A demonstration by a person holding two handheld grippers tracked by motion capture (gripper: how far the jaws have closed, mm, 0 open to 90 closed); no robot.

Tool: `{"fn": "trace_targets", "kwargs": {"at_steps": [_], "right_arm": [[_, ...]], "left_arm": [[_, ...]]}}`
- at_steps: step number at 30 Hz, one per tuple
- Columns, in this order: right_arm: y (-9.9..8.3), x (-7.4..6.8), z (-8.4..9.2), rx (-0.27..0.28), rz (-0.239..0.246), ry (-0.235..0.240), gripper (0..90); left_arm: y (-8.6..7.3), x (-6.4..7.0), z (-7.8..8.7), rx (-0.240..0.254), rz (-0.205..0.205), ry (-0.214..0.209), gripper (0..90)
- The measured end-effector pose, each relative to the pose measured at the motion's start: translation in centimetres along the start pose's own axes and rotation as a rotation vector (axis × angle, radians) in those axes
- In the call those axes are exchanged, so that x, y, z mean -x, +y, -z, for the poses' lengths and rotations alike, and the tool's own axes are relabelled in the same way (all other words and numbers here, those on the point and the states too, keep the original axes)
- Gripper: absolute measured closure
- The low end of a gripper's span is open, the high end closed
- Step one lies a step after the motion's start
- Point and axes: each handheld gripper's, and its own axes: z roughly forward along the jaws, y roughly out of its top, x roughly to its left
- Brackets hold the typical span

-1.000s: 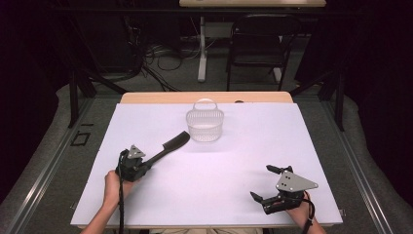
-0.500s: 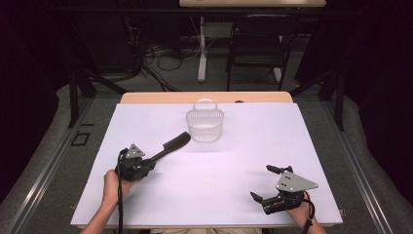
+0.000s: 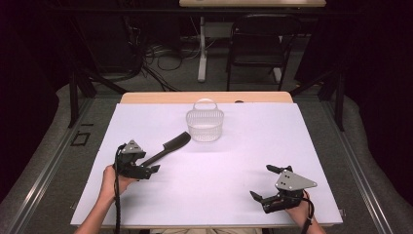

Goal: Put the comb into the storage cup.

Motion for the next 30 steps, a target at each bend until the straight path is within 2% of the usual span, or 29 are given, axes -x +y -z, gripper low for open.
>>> {"fn": "trace_targets", "kwargs": {"at_steps": [5, 12, 14, 21, 23, 30], "right_arm": [[0.0, 0.0, 0.0, 0.0, -0.002, -0.003, 0.5], [0.0, 0.0, -0.1, -0.001, -0.002, 0.006, 0.5], [0.0, 0.0, -0.1, -0.003, -0.005, 0.003, 0.5], [-0.1, 0.0, 0.0, -0.004, -0.005, -0.001, 0.6], [0.0, 0.0, 0.1, 0.001, -0.004, -0.002, 0.5], [-0.1, 0.0, -0.2, -0.007, -0.008, 0.005, 0.6]], "left_arm": [[0.3, 0.0, -0.2, -0.037, -0.021, -0.013, 12.2], [0.7, 0.0, -0.9, -0.072, -0.044, 0.011, 3.2], [0.9, 0.0, -1.0, -0.088, -0.048, 0.006, 1.6], [1.8, -0.3, -1.0, -0.104, -0.058, 0.013, 0.3], [2.2, -0.7, -1.0, -0.102, -0.045, -0.014, 0.2], [3.1, -1.4, -1.5, -0.142, -0.051, 0.012, 0.0]]}}
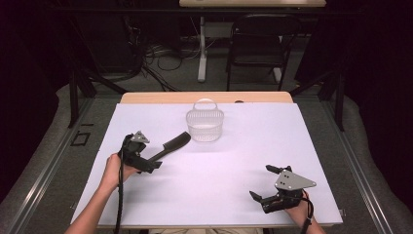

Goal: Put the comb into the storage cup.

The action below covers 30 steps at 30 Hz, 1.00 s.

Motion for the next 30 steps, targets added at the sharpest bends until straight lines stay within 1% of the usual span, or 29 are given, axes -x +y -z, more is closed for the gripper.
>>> {"fn": "trace_targets", "kwargs": {"at_steps": [2, 8, 13, 14, 16, 19, 22, 23, 24, 26, 28, 30], "right_arm": [[0.0, 0.0, 0.0, -0.001, -0.001, 0.0, 0.6], [0.0, 0.0, 0.1, 0.0, 0.004, -0.005, 0.6], [0.0, 0.0, 0.0, -0.001, 0.004, -0.005, 0.6], [0.0, 0.1, 0.1, 0.003, 0.004, -0.004, 0.6], [0.0, 0.1, 0.2, 0.007, 0.006, -0.006, 0.6], [0.0, 0.0, 0.1, 0.004, 0.0, -0.003, 0.6], [0.0, 0.0, 0.0, -0.005, -0.001, 0.002, 0.6], [0.0, 0.0, -0.1, -0.004, -0.001, 0.004, 0.6], [0.0, 0.0, -0.1, -0.004, -0.001, 0.004, 0.6], [0.0, 0.0, 0.0, 0.0, -0.001, 0.002, 0.6], [0.0, 0.0, 0.0, 0.0, -0.003, 0.002, 0.6], [0.0, 0.1, 0.0, -0.001, -0.002, 0.002, 0.6]], "left_arm": [[0.3, -0.1, -0.3, -0.021, -0.008, 0.0, 0.0], [1.4, -0.2, -0.8, -0.094, -0.044, 0.032, 0.1], [2.0, -0.2, -1.3, -0.144, -0.05, 0.041, 0.4], [2.2, -0.2, -1.4, -0.154, -0.058, 0.044, 0.5], [2.4, 0.0, -1.6, -0.163, -0.06, 0.046, 1.0], [2.9, 0.1, -1.7, -0.184, -0.078, 0.042, 6.9], [3.4, 0.3, -1.8, -0.207, -0.099, 0.038, 16.3], [3.5, 0.3, -1.8, -0.222, -0.107, 0.04, 16.1], [3.6, 0.4, -2.0, -0.23, -0.104, 0.042, 17.0], [3.9, 0.4, -2.2, -0.257, -0.119, 0.052, 21.2], [4.2, 0.4, -2.3, -0.267, -0.123, 0.057, 23.1], [4.5, 0.5, -2.5, -0.281, -0.119, 0.056, 29.2]]}}
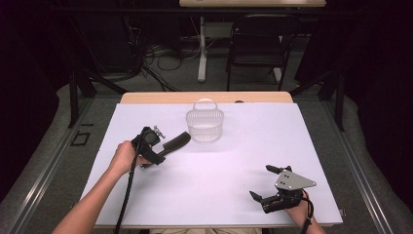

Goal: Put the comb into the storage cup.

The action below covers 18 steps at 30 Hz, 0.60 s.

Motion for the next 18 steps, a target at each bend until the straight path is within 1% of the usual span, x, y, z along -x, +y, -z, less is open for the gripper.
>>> {"fn": "trace_targets", "kwargs": {"at_steps": [2, 6, 7, 8, 10, 11, 12, 13, 14, 16, 18], "right_arm": [[0.0, -0.1, 0.0, -0.002, -0.002, 0.003, 0.6], [0.0, 0.0, -0.1, -0.005, -0.004, 0.006, 0.6], [0.0, 0.0, -0.1, -0.006, -0.002, 0.006, 0.6], [0.0, 0.0, -0.1, -0.007, 0.001, 0.007, 0.6], [0.0, 0.0, 0.0, -0.004, 0.003, 0.006, 0.6], [0.0, 0.0, 0.0, -0.002, 0.003, 0.005, 0.6], [0.0, -0.1, 0.0, -0.001, 0.002, 0.005, 0.6], [0.0, -0.1, 0.0, -0.002, 0.002, 0.007, 0.6], [0.0, -0.1, 0.0, -0.002, 0.002, 0.007, 0.6], [0.0, 0.0, 0.0, -0.001, 0.002, 0.008, 0.6], [0.0, -0.1, 0.0, -0.003, -0.001, 0.01, 0.6]], "left_arm": [[0.4, 0.0, -0.2, -0.016, 0.0, 0.0, 31.2], [1.3, -0.1, -0.7, -0.052, -0.004, -0.004, 39.9], [1.6, -0.2, -0.9, -0.058, 0.0, -0.005, 42.7], [1.8, -0.2, -1.1, -0.062, 0.005, -0.009, 47.6], [2.2, -0.1, -1.5, -0.072, 0.012, -0.014, 51.4], [2.4, 0.0, -1.6, -0.087, 0.01, -0.022, 53.9], [2.5, 0.0, -1.7, -0.095, 0.005, -0.025, 55.2], [2.6, 0.0, -1.8, -0.101, 0.006, -0.028, 59.6], [2.7, 0.0, -1.9, -0.108, 0.009, -0.026, 59.6], [2.8, -0.1, -2.1, -0.123, 0.012, -0.035, 63.1], [2.9, -0.2, -2.3, -0.128, 0.021, -0.029, 66.5]]}}
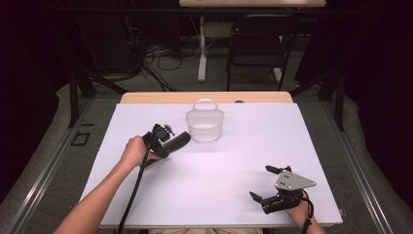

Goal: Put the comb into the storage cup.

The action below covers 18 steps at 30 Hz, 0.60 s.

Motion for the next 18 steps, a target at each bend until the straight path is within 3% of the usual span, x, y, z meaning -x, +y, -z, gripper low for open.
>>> {"fn": "trace_targets", "kwargs": {"at_steps": [11, 18], "right_arm": [[0.03, -0.05, 0.03, 0.001, 0.006, 0.004, 0.6], [0.03, -0.07, -0.03, -0.003, 0.008, 0.007, 0.6]], "left_arm": [[0.09, -0.43, -0.59, -0.029, 0.008, -0.014, 70.8], [-0.43, -0.7, -0.58, 0.005, 0.033, -0.038, 72.3]]}}
